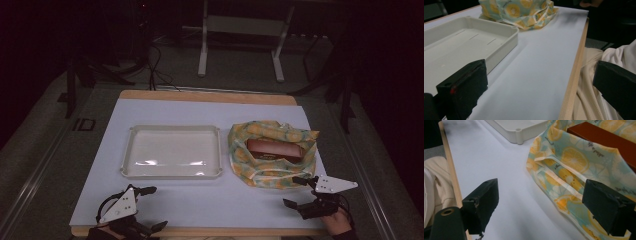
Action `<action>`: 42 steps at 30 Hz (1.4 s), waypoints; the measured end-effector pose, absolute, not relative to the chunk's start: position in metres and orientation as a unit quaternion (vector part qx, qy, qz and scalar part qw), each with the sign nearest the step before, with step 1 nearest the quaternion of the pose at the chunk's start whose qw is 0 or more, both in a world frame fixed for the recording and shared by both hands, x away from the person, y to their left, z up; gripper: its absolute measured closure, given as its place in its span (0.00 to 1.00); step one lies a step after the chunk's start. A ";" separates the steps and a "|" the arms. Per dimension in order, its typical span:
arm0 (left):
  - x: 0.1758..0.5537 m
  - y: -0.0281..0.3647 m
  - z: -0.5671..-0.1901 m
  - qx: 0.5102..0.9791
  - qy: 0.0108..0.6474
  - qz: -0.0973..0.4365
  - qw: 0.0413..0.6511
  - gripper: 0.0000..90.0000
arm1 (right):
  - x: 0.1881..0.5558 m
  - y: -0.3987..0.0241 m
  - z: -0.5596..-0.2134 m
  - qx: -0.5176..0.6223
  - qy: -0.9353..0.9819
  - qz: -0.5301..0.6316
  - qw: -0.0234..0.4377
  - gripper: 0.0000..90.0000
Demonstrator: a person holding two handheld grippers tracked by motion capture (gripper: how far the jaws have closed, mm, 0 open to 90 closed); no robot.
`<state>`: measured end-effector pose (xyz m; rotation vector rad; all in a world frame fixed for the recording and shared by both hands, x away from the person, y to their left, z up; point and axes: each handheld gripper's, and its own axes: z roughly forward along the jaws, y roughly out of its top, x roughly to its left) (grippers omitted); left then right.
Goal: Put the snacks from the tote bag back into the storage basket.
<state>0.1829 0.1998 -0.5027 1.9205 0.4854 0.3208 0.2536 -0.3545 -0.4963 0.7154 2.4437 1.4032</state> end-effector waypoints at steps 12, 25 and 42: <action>0.180 0.198 -0.496 0.785 0.246 0.180 0.539 0.00 | 0.252 -0.361 -0.482 0.257 0.823 0.485 0.146 0.15; 0.181 0.197 -0.498 0.793 0.240 0.173 0.532 0.00 | 0.249 -0.355 -0.469 0.215 0.848 0.468 0.129 0.15; 0.182 0.198 -0.498 0.792 0.239 0.173 0.534 0.00 | 0.263 -0.352 -0.429 0.167 0.859 0.454 0.168 0.15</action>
